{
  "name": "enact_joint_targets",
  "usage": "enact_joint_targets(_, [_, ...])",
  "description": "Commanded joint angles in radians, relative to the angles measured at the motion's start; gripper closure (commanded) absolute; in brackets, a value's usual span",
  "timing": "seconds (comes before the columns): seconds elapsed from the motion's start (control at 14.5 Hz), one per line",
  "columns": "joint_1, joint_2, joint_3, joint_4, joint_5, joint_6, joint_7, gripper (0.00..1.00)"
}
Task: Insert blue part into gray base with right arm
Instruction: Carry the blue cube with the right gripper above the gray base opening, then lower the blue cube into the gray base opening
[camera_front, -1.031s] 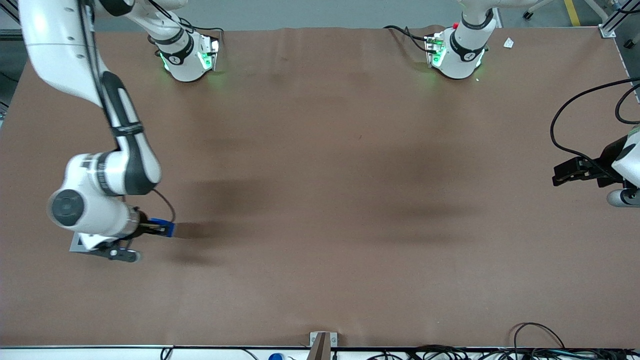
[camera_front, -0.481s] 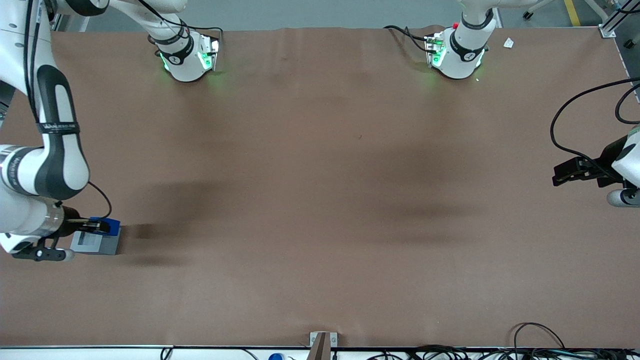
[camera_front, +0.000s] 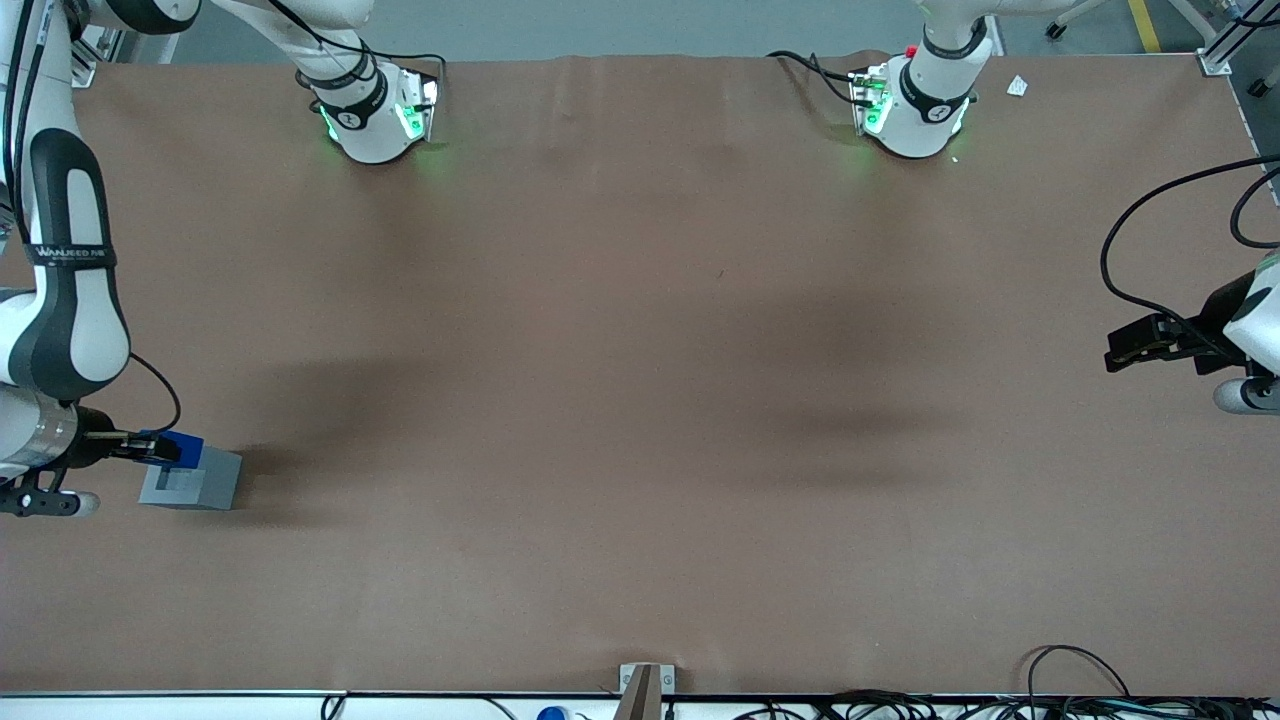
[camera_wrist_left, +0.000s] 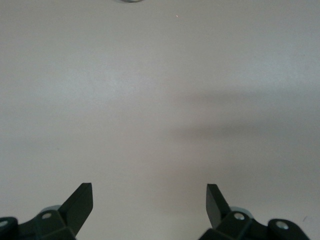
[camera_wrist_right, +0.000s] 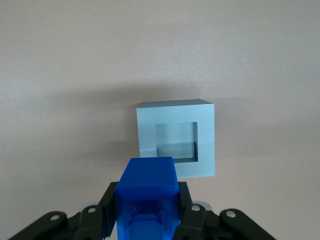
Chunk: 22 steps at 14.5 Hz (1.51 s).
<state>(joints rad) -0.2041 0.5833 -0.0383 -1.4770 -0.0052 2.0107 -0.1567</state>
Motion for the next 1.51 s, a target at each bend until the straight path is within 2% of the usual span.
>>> enact_joint_targets(0.0, [-0.028, 0.020, 0.017, 0.018, -0.001, 0.003, -0.023, 0.97])
enact_joint_targets(0.69, [-0.047, 0.085, 0.017, 0.087, -0.004, 0.020, -0.093, 0.97])
enact_joint_targets(1.44, [-0.055, 0.104, 0.018, 0.089, 0.001, 0.049, -0.093, 0.97])
